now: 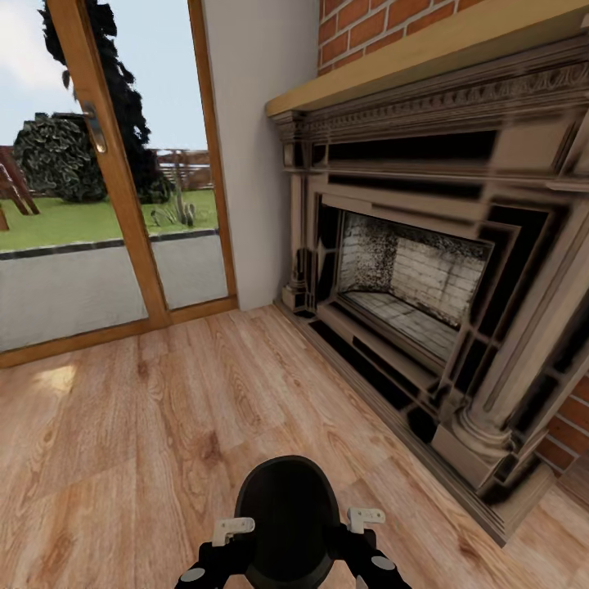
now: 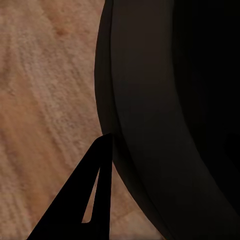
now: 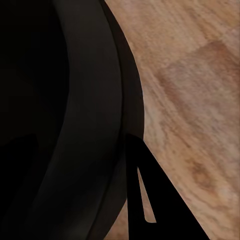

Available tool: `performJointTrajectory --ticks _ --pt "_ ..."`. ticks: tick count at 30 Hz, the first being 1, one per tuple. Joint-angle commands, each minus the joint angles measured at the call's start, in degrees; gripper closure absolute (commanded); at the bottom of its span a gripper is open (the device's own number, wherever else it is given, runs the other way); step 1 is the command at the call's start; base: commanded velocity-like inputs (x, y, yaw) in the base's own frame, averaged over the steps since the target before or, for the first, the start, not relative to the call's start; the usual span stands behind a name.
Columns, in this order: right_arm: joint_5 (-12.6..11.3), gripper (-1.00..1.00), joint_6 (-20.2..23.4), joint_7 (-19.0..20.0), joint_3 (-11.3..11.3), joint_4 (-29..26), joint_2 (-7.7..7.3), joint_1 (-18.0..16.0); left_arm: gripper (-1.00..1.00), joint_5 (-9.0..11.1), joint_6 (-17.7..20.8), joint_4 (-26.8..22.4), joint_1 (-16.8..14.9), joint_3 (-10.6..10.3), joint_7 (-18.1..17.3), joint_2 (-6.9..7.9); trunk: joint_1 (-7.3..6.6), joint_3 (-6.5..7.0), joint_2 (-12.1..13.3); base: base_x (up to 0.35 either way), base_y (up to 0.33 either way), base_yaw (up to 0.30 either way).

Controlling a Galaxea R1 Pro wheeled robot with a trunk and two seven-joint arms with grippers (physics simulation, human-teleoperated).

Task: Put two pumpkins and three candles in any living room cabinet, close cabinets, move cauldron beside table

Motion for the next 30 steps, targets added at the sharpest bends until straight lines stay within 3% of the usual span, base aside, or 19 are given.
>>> performJointTrajectory --ticks 1,5,10,22,30 --pt "-1.2 1.00 0.0 -0.3 0.0 -0.2 -0.01 -0.1 1.00 0.5 0.0 -0.1 0.0 -0.2 0.3 0.02 -0.02 -0.04 0.0 0.000 0.000 0.000" --pt "-0.9 1.00 -0.1 -0.1 0.3 -0.3 -0.06 -0.1 1.00 0.9 0.3 -0.4 -0.1 -0.3 0.2 0.38 -0.01 -0.05 0.0 0.000 0.000 0.000" --pt "-3.1 1.00 -0.2 -0.3 0.3 0.0 -0.16 -0.1 1.00 0.8 1.9 -1.7 0.1 -0.7 -0.1 0.46 -0.01 -0.05 0.0 0.000 0.000 0.000" --pt "-1.6 1.00 -0.2 -0.4 0.0 0.2 0.23 -0.1 1.00 0.6 0.5 -1.5 0.2 -0.6 -0.1 0.28 -0.01 -0.05 0.0 0.000 0.000 0.000" --pt "-1.1 1.00 -0.2 -0.4 -0.1 0.1 0.30 -0.1 1.00 0.6 0.1 -1.2 0.2 -0.5 -0.2 0.31 -0.22 1.72 0.1 0.000 0.000 0.000"
